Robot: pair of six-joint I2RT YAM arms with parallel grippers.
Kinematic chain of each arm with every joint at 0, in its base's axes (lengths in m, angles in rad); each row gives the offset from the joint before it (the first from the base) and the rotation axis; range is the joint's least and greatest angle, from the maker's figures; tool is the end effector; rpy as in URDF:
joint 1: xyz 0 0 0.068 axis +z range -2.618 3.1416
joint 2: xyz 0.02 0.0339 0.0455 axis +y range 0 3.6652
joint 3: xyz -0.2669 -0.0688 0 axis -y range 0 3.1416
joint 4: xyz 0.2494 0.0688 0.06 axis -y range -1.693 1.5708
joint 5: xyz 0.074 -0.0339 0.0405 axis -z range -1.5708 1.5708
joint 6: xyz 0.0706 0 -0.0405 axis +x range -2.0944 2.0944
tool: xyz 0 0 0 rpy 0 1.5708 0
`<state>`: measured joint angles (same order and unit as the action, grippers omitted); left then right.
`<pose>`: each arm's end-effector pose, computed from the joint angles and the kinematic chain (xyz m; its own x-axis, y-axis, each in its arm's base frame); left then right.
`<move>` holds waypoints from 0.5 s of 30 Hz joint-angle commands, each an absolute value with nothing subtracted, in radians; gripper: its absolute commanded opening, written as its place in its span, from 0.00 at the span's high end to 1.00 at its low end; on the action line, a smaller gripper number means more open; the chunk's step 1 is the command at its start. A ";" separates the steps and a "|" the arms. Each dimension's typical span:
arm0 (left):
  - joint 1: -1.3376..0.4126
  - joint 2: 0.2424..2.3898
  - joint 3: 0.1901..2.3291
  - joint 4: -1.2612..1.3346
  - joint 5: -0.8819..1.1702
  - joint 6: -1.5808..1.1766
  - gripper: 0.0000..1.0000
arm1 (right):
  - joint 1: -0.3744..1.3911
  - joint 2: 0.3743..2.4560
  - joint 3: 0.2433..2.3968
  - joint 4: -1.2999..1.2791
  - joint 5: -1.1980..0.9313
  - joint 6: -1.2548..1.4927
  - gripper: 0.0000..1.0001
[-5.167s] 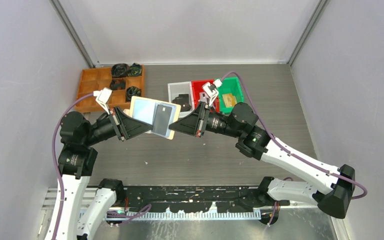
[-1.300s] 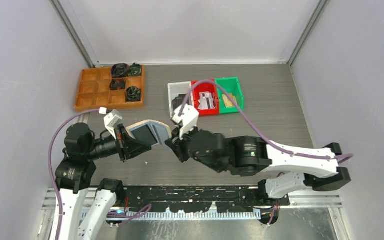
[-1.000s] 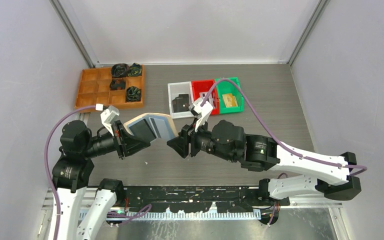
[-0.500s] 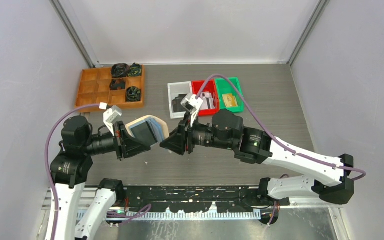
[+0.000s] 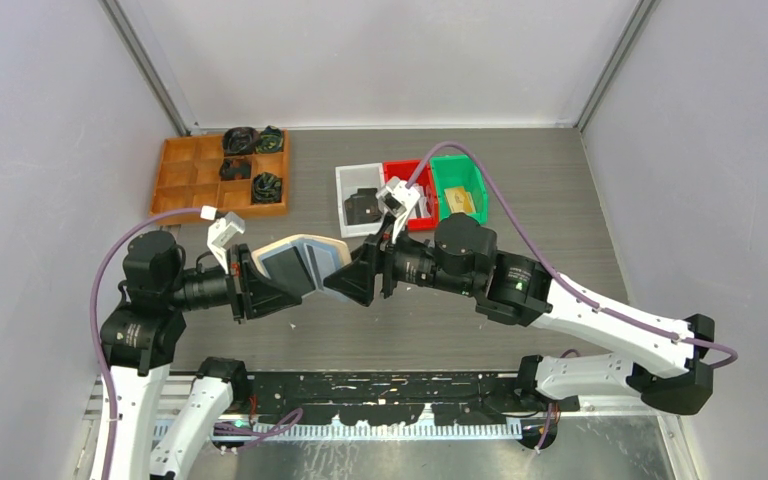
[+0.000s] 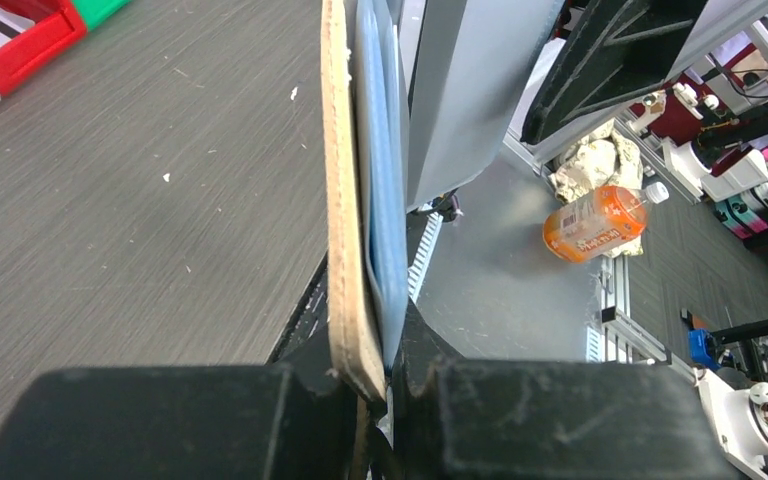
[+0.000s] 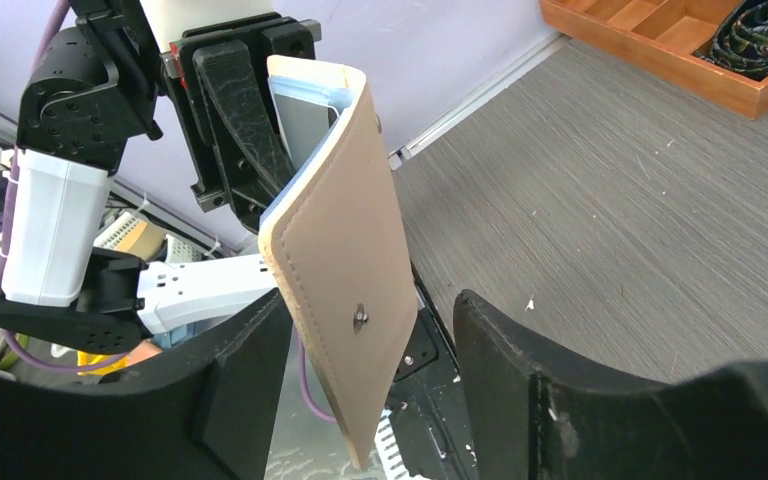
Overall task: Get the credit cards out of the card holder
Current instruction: Remove the credit card from the card holder.
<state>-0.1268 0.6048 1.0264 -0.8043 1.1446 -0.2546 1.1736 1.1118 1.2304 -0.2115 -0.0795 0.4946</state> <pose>0.0902 -0.0763 0.3835 -0.5827 -0.0307 -0.8121 0.7682 0.3054 -0.5627 0.1055 0.2660 0.4285 -0.4824 0.0731 -0.8729 -0.8190 0.3158 0.4791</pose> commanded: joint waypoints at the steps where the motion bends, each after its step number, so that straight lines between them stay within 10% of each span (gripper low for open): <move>1: -0.126 0.609 1.065 -0.777 1.191 -0.251 1.00 | 1.169 1.100 1.246 -0.139 -0.081 0.494 0.34; 6: -0.127 0.607 1.068 -0.775 1.203 -0.264 1.00 | 1.169 1.150 1.293 -0.135 -0.122 0.489 0.42; 10: -0.127 0.600 1.071 -0.769 1.209 -0.280 1.00 | 1.169 1.173 1.310 -0.129 -0.170 0.485 0.70; 15: -0.126 0.596 1.065 -0.725 1.226 -0.350 0.72 | 1.166 1.125 1.249 -0.055 -0.186 0.488 0.96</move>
